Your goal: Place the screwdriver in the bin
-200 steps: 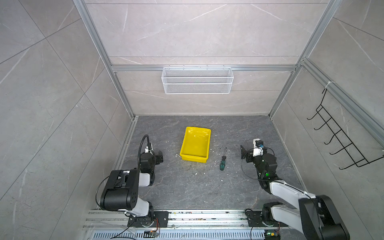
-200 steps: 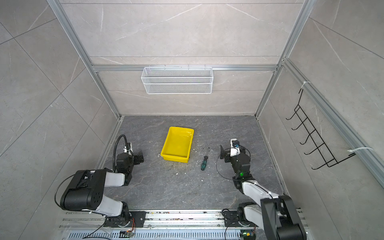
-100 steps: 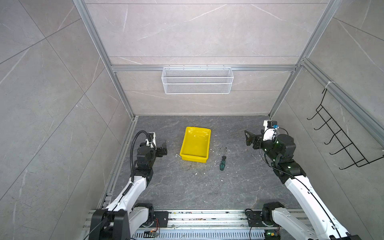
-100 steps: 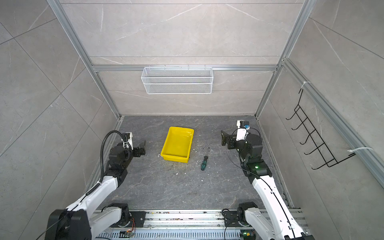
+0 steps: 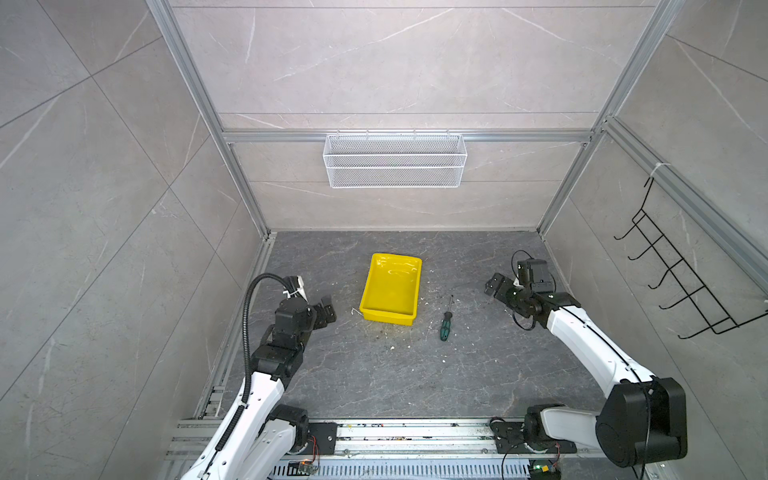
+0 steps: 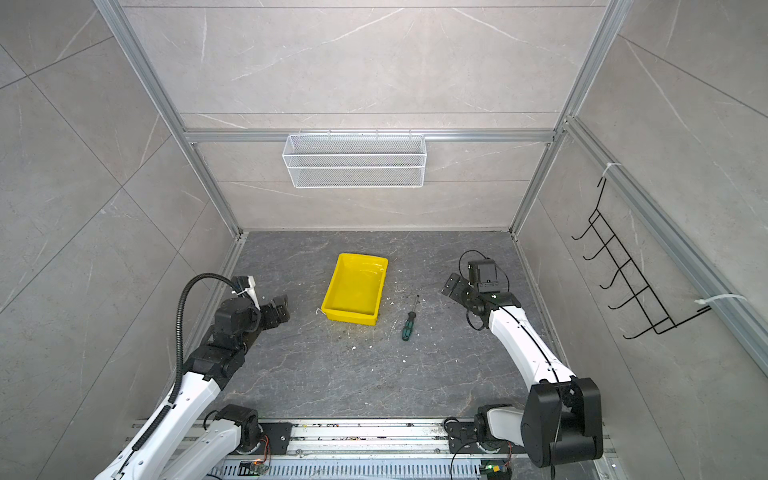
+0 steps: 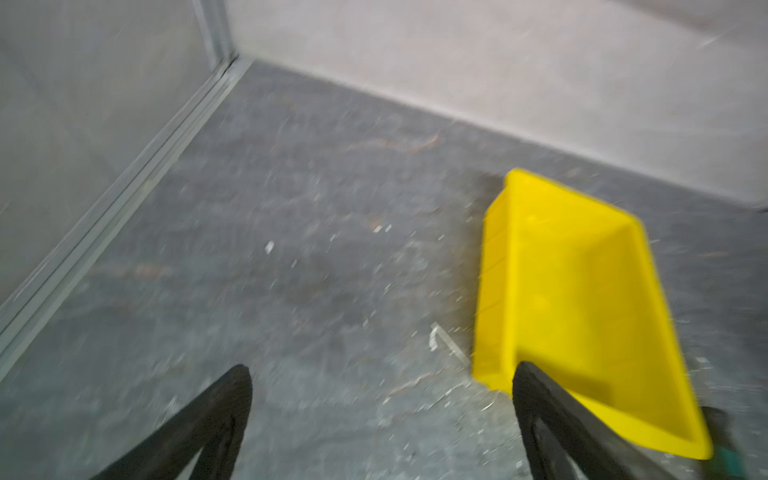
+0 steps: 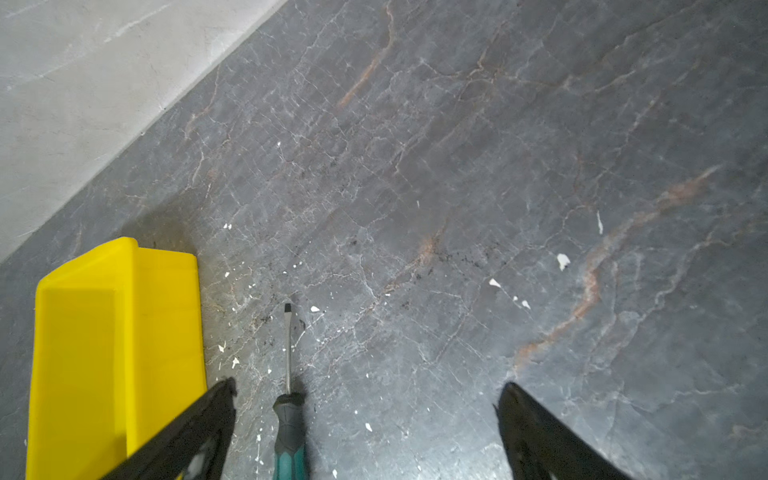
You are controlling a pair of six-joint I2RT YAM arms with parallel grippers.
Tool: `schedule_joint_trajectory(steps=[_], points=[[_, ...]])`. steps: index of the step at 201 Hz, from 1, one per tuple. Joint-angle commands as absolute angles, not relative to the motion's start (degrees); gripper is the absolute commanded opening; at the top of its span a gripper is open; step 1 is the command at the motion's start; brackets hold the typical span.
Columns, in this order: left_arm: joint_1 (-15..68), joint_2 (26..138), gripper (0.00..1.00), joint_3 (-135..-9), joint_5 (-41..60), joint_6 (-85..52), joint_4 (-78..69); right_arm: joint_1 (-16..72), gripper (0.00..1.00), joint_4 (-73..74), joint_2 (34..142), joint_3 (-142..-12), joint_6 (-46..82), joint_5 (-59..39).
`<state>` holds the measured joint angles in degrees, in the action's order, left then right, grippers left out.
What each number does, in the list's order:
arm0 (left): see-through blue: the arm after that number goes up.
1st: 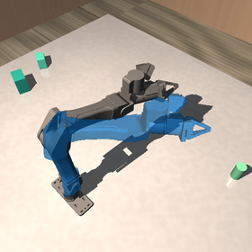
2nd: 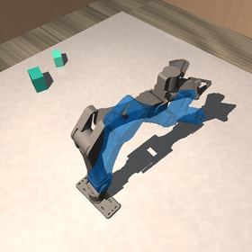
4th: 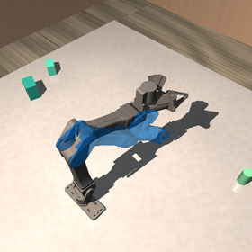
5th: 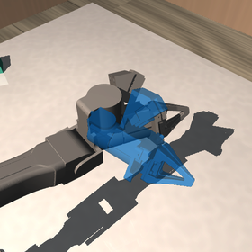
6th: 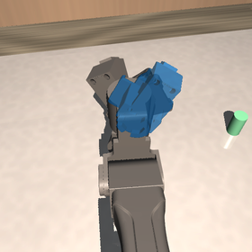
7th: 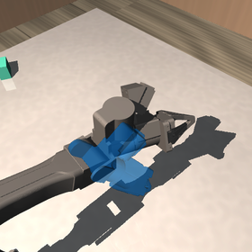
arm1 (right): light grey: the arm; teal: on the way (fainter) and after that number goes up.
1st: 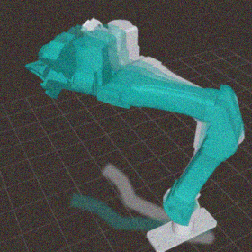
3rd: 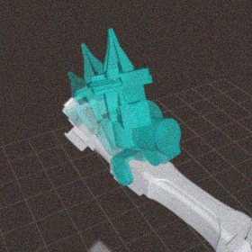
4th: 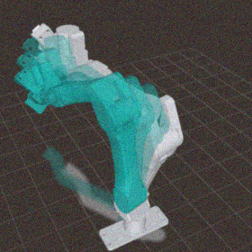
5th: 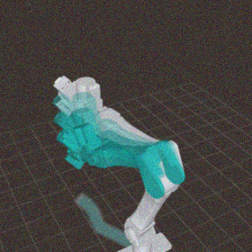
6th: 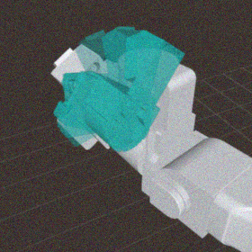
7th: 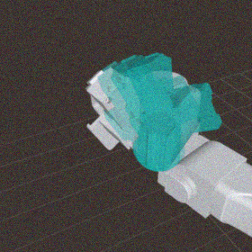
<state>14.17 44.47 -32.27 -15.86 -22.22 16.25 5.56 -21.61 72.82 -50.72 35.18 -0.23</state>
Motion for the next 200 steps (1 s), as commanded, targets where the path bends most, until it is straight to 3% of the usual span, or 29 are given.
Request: schedule_joint_trajectory(steps=[1,32,61,114,166,200], points=[[13.28,43.18,1.00,-30.67,-23.01,-30.52,24.85,6.43,0.99,-14.79,71.33,-46.30,40.13,-1.68],[13.32,40.29,1.00,-26.22,-24.94,-34.94,23.22,15.47,0.99,-14.52,74.55,-47.15,39.69,5.18],[13.28,36.57,1.00,-24.20,-26.72,-39.96,26.67,26.71,0.99,-12.90,76.82,-47.88,35.26,17.82],[13.27,26.80,1.00,-19.85,-29.36,-44.50,28.65,36.32,0.99,-4.66,83.11,-44.20,32.46,25.02],[13.24,28.00,1.00,-18.77,-28.67,-44.47,25.21,36.40,1.00,-12.09,92.02,-51.81,37.23,22.06],[13.27,35.53,1.00,-20.58,-27.28,-43.34,22.92,36.38,0.93,-5.28,90.96,-46.26,42.49,18.41]])
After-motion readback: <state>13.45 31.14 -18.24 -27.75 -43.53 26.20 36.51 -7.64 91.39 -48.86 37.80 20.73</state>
